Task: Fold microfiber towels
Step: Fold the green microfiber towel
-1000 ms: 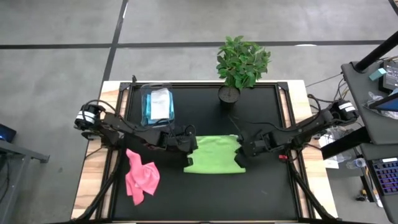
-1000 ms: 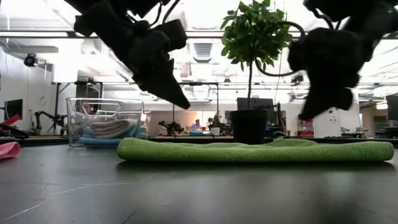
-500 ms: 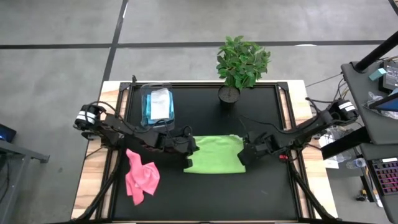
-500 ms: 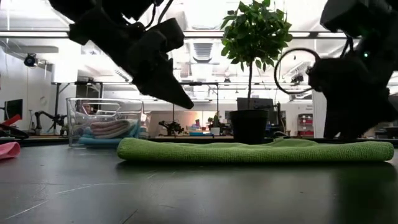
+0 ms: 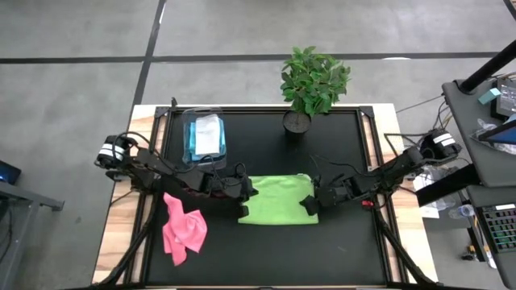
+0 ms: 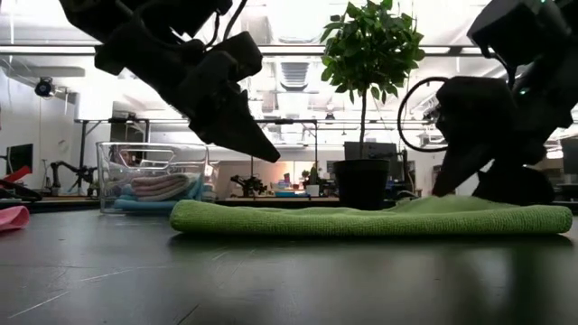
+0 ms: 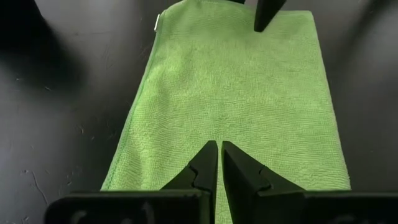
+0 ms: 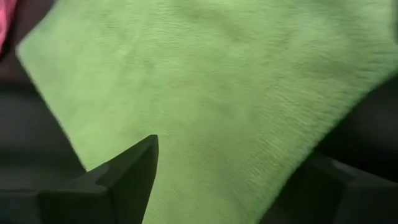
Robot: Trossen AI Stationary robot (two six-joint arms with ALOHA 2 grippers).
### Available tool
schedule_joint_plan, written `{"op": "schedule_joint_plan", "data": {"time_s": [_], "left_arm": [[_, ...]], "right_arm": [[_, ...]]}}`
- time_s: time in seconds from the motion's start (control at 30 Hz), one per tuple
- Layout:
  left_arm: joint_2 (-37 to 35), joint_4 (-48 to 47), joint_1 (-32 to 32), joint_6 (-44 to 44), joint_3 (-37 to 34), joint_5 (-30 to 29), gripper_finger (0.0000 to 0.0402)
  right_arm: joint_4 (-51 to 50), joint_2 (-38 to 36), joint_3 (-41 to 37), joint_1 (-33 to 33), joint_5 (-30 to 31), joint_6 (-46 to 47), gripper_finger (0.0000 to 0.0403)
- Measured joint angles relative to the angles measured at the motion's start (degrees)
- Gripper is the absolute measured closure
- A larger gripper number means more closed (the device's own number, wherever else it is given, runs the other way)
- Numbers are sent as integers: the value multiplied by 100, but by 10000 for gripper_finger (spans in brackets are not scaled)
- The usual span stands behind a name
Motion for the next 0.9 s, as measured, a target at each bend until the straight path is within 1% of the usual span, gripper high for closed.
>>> {"op": "schedule_joint_plan", "data": {"time_s": [0.1,0.2,0.37,0.5,0.77,0.9], "left_arm": [[0,11,0,0,0,0,393],[0,-47,-13,0,0,7,393],[-14,-580,-79,-5,0,521,393],[-22,-1019,-143,-13,2,712,393],[-334,-1316,-207,-22,4,1177,393],[-470,-1980,-236,-141,4,1359,393]], "right_arm": [[165,82,-4,-2,23,-123,130],[149,48,-12,-1,77,-124,158],[81,-100,-28,2,32,-124,221],[87,-126,-26,1,47,-151,272],[65,-137,-26,0,194,-323,382],[-18,-179,-26,0,172,-350,392]]}}
